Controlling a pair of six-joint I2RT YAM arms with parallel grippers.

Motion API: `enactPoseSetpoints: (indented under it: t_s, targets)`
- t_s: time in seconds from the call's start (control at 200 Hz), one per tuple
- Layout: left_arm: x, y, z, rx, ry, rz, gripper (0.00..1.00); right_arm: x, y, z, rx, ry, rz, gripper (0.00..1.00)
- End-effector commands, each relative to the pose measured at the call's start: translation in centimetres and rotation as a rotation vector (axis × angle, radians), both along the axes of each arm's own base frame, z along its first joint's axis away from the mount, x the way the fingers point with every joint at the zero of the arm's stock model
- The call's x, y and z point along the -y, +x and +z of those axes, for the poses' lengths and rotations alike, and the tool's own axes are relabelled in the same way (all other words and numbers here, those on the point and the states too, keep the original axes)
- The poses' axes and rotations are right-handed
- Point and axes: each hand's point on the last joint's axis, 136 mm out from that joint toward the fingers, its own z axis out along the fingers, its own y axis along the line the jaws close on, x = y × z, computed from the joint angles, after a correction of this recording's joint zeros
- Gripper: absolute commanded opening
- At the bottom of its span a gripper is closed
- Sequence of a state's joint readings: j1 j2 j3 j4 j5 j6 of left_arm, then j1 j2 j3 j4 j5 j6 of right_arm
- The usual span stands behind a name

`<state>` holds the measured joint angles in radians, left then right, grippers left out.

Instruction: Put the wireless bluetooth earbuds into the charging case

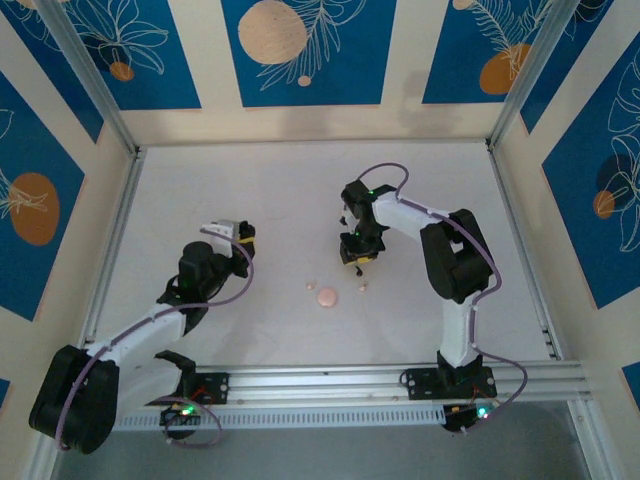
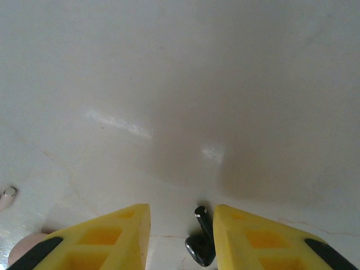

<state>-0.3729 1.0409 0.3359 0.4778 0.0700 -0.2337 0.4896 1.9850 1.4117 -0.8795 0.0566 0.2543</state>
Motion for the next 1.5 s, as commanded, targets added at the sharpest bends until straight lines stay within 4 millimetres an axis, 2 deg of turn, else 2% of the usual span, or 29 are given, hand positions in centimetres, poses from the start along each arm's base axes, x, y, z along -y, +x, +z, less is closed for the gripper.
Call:
enactPoseSetpoints:
  t_s: [0.0, 0.535, 0.74, 0.95, 1.09, 1.27, 1.495]
  targets:
    - [-0.2, 0.5, 2.3, 0.062, -0.016, 0.006, 0.11, -0.1, -1.0, -0.5, -0.048, 0.011, -0.006, 0.35]
    - [-0.8, 0.3, 2.2, 0.07, 0.002, 0.027, 0.11, -1.0, -2.4, -1.3, -0.104, 0.019, 0.028, 0.35]
    - [-0.8, 0.2, 2.2, 0.072, 0.004, 0.027, 0.11, -2.2, -3.2, -0.5, -0.105, 0.044, 0.073, 0.32]
    - [-0.8, 0.2, 2.0, 0.069, 0.004, 0.024, 0.11, -2.0, -4.8, 0.1, -0.129, 0.027, 0.093, 0.31]
    - [-0.8, 0.1, 1.9, 0.067, 0.005, 0.024, 0.11, -2.0, -5.2, 1.9, -0.104, 0.04, 0.085, 0.31]
    - [-0.7, 0.2, 2.1, 0.069, 0.0, 0.021, 0.1, -0.6, -4.7, 4.1, -0.064, 0.053, -0.031, 0.38]
    - [0.2, 0.1, 2.2, 0.077, -0.006, -0.033, 0.1, 2.3, -4.5, 3.2, -0.092, 0.052, -0.182, 0.42]
